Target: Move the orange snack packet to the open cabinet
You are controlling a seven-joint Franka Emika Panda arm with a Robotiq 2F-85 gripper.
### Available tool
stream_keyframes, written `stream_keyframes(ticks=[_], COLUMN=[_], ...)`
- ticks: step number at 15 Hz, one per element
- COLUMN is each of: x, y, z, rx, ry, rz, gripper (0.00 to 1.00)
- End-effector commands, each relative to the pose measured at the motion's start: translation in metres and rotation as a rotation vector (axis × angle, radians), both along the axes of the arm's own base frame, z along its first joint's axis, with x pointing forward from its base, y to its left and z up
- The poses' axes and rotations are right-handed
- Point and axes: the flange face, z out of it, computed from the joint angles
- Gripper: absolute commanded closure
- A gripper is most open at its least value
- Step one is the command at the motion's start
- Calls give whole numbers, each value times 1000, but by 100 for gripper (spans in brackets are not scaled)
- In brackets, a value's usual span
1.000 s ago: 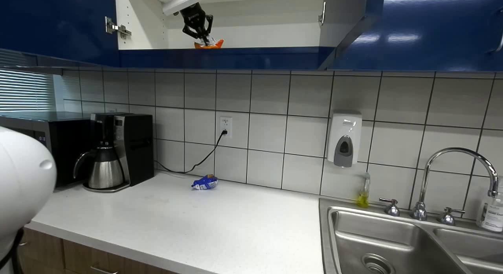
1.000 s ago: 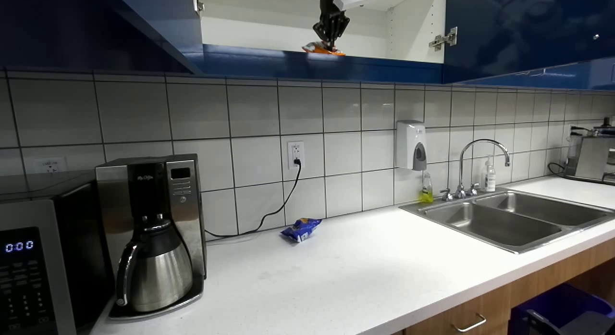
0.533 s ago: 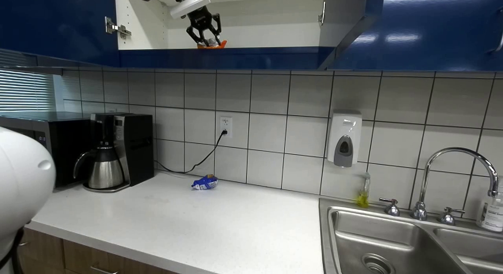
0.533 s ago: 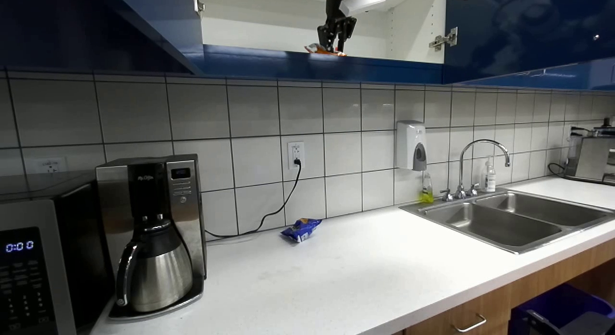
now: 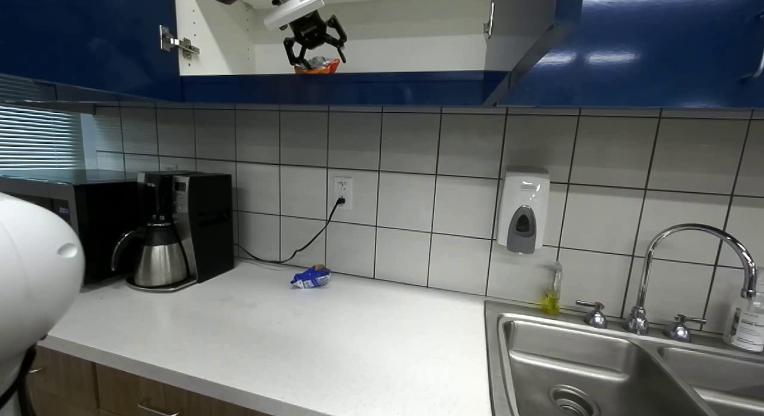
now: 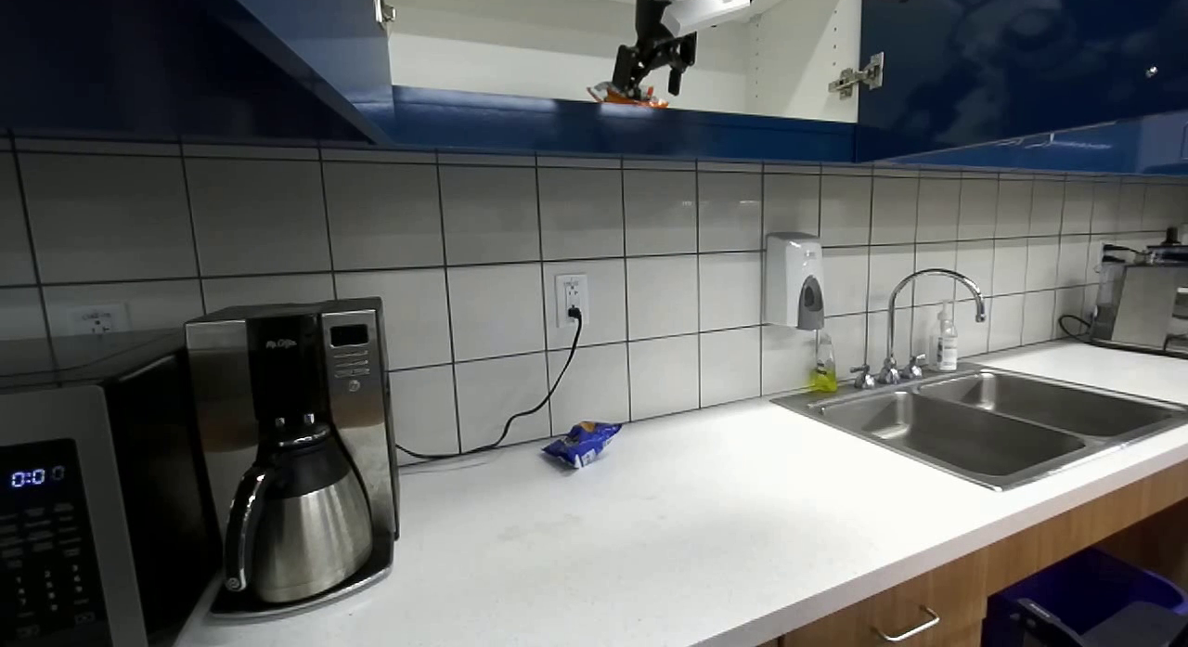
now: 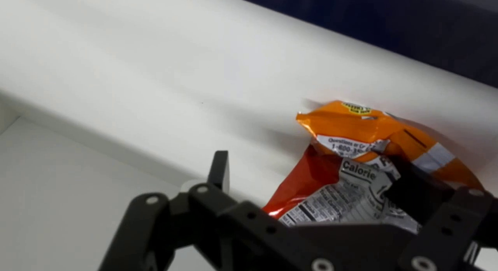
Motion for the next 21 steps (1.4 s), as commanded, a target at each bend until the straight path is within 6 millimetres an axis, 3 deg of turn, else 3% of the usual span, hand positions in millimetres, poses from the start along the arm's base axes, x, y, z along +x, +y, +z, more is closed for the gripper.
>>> stream_keyframes(ticks=[1,11,21], x=[-10,-33,-49], y=[2,23,31], z=[-4,13,23], rx=[-25,-71,-125], ry=[16,-23,-61], rz=[17,43,59], gripper=[0,0,0])
